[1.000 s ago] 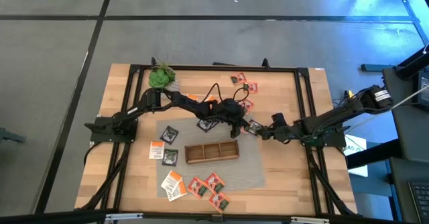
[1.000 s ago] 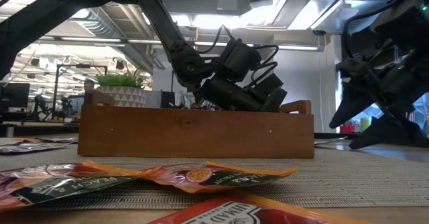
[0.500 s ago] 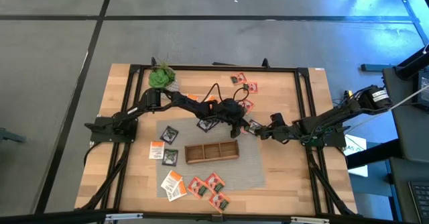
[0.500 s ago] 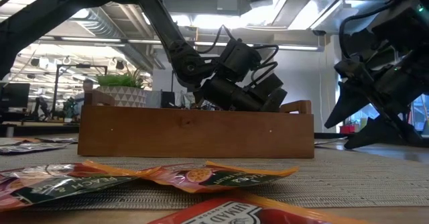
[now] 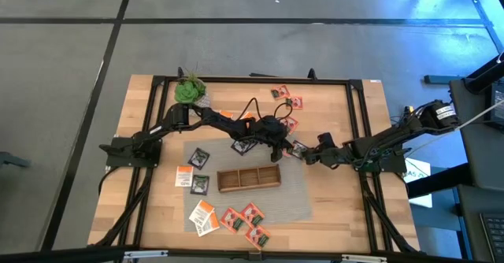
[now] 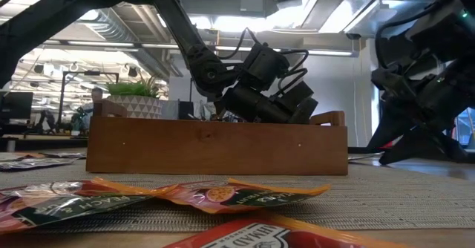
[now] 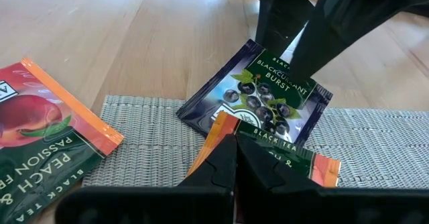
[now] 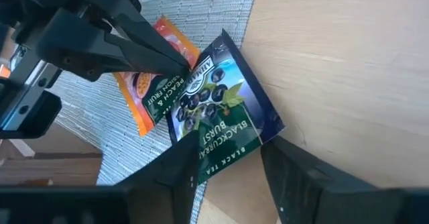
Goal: Pick & Place Tea
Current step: Put the purple tea bag into the right section of the wooden organizer
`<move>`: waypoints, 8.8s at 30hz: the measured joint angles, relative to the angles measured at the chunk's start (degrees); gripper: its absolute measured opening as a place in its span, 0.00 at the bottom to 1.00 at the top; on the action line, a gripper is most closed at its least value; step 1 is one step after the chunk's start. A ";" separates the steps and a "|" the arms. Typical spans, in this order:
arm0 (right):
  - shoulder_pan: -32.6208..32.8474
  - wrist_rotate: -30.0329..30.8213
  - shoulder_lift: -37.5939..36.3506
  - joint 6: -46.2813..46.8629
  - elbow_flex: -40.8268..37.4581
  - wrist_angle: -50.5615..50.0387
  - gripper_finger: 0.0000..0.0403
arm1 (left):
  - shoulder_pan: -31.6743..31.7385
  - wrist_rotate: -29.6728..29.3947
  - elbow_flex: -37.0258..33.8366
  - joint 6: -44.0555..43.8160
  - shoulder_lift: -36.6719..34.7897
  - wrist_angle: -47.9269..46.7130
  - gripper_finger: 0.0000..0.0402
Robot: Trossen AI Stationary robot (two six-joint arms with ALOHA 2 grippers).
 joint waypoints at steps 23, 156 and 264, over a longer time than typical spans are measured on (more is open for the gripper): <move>-0.94 0.77 -0.07 -3.18 0.02 0.18 0.17 | 0.00 -0.02 0.02 0.00 0.00 0.02 0.01; -8.56 -20.41 1.52 -80.84 35.32 -5.02 0.41 | -13.46 -19.74 -43.45 5.56 -41.38 29.14 0.01; -4.57 -25.90 26.21 -73.27 42.23 -17.86 0.18 | -13.03 -25.51 -43.45 5.99 -42.69 19.68 0.20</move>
